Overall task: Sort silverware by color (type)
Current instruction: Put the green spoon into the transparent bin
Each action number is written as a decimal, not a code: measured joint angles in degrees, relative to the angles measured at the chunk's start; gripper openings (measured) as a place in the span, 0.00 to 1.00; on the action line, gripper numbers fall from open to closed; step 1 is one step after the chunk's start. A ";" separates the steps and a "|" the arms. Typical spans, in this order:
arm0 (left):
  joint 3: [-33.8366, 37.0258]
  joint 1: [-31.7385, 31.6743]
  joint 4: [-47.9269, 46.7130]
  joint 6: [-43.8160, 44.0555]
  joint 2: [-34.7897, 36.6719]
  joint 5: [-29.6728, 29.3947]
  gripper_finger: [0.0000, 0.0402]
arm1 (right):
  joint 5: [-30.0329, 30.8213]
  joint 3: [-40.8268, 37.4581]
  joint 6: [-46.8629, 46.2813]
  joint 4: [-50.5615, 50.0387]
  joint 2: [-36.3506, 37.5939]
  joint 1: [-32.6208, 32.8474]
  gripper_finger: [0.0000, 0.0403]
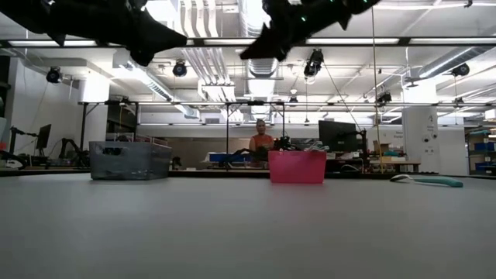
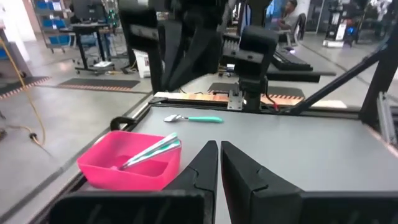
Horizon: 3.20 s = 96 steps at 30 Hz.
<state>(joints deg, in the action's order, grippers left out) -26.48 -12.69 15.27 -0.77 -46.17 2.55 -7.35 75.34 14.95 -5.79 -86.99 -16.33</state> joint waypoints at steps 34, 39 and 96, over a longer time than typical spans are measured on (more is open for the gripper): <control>0.04 -0.07 -1.42 -1.73 -0.64 -12.06 0.00 | 35.75 -14.96 -42.96 -25.57 17.57 -7.18 0.02; 0.04 -0.07 -1.55 -1.72 -0.64 -12.09 0.00 | 30.94 -12.78 -51.47 -41.50 14.76 -12.70 0.02; 0.00 -0.07 -6.21 -3.00 -0.62 -12.68 0.00 | 20.30 -22.48 -53.58 -44.01 4.70 -36.20 0.33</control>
<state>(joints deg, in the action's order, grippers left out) -26.48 -12.75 9.06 -3.77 -46.78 -10.13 12.95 52.86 -38.63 -49.79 -82.29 -52.53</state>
